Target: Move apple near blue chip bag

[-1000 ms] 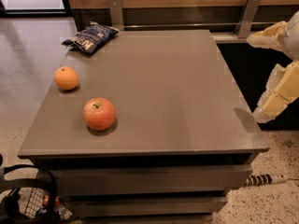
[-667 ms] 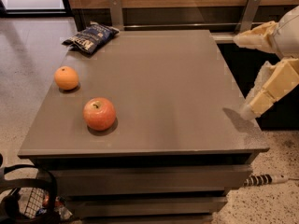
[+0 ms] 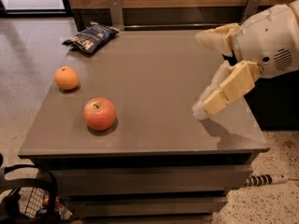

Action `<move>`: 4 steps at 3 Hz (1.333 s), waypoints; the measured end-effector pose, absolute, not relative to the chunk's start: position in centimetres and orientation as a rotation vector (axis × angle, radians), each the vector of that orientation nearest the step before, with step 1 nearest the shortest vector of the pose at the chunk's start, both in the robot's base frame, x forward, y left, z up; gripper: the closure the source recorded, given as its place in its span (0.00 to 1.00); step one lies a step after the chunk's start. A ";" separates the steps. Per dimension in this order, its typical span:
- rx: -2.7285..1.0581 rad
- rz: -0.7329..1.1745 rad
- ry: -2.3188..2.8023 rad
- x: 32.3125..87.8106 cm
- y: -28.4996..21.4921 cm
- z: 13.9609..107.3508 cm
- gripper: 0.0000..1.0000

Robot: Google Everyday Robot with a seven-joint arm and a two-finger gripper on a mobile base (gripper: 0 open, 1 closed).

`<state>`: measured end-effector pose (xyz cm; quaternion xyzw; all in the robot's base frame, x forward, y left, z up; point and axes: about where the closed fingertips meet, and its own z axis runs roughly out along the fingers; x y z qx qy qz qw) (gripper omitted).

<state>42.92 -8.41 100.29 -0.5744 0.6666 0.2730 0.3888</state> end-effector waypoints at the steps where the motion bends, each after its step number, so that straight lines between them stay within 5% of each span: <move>1: -1.461 0.694 1.695 42.9 -8.4 100.3 0.00; 4: -1.385 0.782 1.534 48.3 -1.7 92.6 0.00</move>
Offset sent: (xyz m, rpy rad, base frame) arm 0.0383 0.0363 -0.0426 0.0602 -0.0416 -0.0213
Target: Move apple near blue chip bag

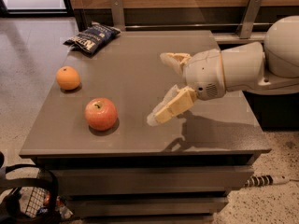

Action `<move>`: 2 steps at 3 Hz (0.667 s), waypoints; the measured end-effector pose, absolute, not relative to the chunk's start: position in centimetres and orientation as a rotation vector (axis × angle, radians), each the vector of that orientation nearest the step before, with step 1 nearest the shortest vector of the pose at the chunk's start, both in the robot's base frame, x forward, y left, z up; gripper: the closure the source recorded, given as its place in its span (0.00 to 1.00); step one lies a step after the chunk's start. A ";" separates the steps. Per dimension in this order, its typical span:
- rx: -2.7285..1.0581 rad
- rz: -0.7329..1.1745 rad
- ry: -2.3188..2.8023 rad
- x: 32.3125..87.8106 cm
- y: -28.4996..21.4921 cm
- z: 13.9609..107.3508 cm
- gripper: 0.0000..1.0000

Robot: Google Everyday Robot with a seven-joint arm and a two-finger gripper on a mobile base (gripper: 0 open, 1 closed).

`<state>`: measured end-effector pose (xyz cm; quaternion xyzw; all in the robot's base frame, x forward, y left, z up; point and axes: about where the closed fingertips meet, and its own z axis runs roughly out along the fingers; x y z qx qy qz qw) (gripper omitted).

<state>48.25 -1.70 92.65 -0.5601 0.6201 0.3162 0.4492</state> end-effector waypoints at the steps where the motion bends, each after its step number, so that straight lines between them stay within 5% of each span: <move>1: -1.359 0.844 1.461 49.8 1.7 88.3 0.00; 2: -1.349 0.863 1.404 50.4 3.8 86.8 0.00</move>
Offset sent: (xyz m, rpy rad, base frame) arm 0.0308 0.0608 -0.0787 0.1688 -0.0405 0.0517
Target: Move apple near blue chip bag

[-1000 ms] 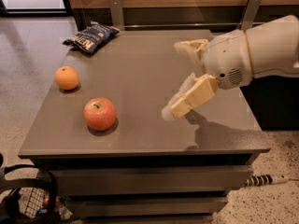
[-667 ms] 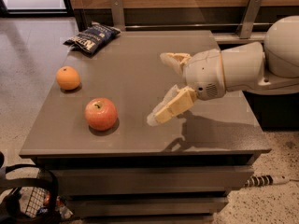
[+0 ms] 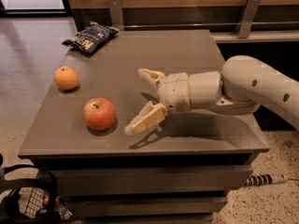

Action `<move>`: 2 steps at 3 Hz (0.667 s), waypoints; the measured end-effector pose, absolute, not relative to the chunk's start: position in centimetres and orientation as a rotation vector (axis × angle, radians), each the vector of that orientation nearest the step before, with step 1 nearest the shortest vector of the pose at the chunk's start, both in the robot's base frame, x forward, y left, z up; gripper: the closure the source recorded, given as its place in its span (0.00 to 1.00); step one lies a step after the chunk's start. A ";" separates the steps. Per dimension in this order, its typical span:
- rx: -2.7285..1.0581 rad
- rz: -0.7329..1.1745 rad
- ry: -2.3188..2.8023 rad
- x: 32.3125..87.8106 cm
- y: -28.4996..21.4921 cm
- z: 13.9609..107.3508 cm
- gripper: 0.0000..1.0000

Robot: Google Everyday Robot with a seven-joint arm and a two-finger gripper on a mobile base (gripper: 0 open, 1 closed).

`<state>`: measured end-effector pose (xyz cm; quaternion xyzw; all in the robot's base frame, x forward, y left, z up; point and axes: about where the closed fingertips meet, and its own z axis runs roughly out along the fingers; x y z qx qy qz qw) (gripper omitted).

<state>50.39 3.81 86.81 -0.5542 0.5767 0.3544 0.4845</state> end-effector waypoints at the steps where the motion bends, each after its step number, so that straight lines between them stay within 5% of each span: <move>1: -1.373 0.842 1.372 50.1 5.2 87.5 0.00; 2: -1.383 0.862 1.329 49.8 7.2 87.6 0.00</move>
Offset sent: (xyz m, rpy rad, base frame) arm -0.0088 0.0559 0.0067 0.0538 -0.0668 0.0744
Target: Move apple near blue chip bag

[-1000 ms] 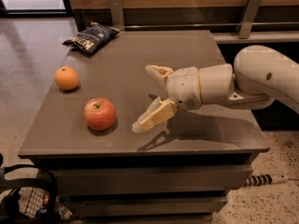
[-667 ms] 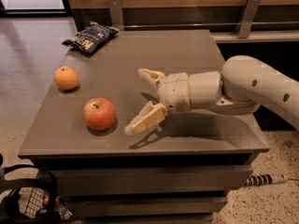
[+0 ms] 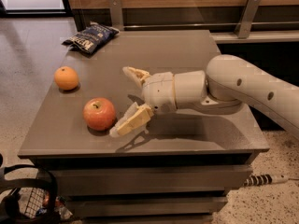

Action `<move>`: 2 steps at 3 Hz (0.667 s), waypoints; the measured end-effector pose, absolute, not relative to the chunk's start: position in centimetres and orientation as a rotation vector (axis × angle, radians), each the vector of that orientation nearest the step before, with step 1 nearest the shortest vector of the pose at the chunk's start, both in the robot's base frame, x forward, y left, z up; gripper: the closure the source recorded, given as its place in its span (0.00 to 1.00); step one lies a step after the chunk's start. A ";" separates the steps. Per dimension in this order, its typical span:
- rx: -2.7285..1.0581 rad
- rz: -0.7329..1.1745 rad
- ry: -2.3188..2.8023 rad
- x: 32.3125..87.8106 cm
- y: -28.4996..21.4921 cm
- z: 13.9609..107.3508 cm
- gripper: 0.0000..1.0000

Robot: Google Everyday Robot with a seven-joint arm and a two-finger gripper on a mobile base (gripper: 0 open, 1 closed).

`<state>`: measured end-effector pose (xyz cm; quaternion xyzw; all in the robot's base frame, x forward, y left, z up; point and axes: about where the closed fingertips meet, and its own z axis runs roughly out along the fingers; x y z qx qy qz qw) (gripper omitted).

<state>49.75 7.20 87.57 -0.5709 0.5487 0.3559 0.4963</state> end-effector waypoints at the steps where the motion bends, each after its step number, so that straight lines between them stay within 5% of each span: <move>1: -1.393 0.903 1.289 49.4 9.5 87.3 0.00; 2: -1.417 0.957 1.259 49.0 12.0 86.6 0.02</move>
Offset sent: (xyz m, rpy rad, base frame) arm -0.0063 0.0624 -0.0132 0.0616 0.0194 0.1209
